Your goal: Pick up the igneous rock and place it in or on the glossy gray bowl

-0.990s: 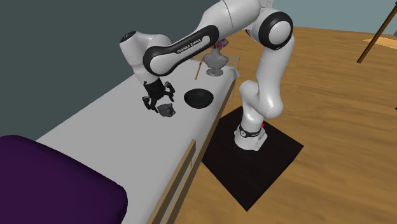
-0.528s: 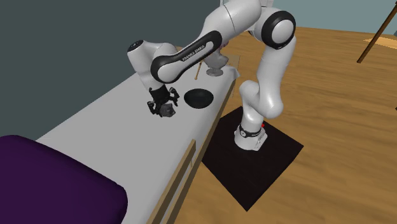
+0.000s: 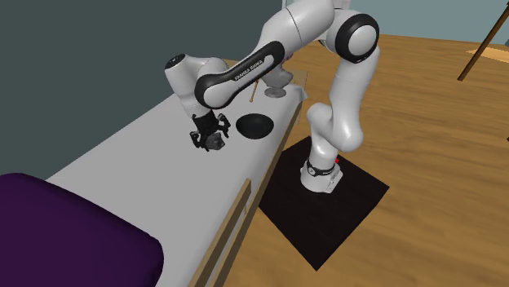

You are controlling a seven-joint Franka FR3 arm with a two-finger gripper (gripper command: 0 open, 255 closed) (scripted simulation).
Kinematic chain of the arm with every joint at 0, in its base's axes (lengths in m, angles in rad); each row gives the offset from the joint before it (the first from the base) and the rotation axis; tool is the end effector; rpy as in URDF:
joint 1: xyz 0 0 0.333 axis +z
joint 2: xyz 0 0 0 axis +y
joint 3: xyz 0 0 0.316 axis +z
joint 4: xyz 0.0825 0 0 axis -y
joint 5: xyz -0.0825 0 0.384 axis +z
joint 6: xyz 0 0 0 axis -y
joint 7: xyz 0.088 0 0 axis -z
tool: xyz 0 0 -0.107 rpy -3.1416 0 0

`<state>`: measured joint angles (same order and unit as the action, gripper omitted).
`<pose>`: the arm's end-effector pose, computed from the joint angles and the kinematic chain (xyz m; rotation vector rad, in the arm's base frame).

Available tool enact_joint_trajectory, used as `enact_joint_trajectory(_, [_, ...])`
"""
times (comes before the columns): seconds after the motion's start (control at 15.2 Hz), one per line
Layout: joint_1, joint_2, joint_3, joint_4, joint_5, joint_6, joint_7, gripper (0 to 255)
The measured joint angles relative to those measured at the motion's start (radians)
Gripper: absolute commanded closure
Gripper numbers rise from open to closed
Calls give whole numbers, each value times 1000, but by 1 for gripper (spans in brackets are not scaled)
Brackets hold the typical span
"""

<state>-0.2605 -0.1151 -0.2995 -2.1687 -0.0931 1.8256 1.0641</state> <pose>0.4068 -0.2666 0.4246 2.1176 -2.1463 -0.3204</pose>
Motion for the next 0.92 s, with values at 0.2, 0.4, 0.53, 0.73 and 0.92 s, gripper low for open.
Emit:
enact_joint_trajectory(0.2, [0, -1, 0, 1, 0, -1, 0, 255])
enact_joint_trajectory(0.4, [0, -1, 0, 1, 0, -1, 0, 255])
enact_joint_trajectory(0.53, [0, -1, 1, 1, 0, -1, 0, 255])
enact_joint_trajectory(0.73, [0, -3, 1, 5, 0, -7, 0, 255])
enact_joint_trajectory(0.92, [1, -15, 2, 27, -2, -41, 1, 255])
